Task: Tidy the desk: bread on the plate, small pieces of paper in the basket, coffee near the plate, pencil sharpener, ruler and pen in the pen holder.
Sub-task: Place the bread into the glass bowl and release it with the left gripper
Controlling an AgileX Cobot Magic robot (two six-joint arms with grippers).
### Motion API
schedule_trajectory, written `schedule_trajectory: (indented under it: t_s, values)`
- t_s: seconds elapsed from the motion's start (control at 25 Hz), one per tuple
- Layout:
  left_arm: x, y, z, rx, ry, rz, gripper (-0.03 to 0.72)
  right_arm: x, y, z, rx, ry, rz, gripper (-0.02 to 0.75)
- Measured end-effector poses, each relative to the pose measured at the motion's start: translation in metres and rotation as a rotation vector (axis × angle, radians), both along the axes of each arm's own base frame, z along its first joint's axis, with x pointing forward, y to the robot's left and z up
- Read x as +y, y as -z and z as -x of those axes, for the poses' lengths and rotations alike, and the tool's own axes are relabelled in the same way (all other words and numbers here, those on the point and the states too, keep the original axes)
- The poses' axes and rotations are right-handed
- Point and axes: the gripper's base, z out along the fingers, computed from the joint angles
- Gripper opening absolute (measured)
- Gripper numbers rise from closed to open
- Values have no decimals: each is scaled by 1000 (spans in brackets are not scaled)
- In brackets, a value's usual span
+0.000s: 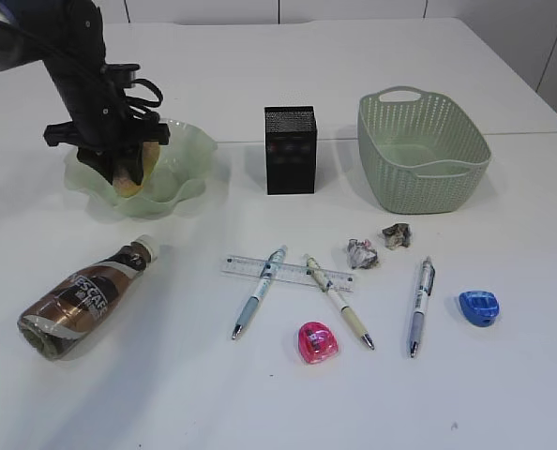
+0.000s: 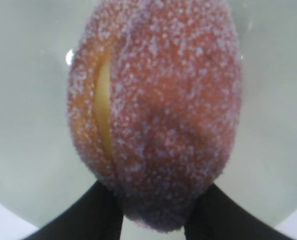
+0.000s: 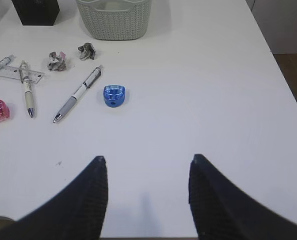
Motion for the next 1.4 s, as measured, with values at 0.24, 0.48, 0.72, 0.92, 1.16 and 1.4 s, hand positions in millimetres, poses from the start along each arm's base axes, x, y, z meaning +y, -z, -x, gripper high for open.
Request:
schedule_trajectory:
  t_s: [0.24, 0.48, 0.72, 0.92, 1.16, 1.4]
  values:
    - [0, 0, 0, 0, 0, 0, 228, 0, 0, 0, 0, 0, 0, 415]
    - [0, 0, 0, -2, 0, 3, 329, 0, 0, 0, 0, 0, 0, 415]
    - [0, 0, 0, -1, -1, 3, 428, 0, 0, 0, 0, 0, 0, 415]
    - [0, 0, 0, -1, -1, 3, 540, 0, 0, 0, 0, 0, 0, 415]
    - [0, 0, 0, -1, -1, 3, 586, 0, 0, 0, 0, 0, 0, 415]
    - [1, -7, 2, 29, 16, -8, 587, 0, 0, 0, 0, 0, 0, 415]
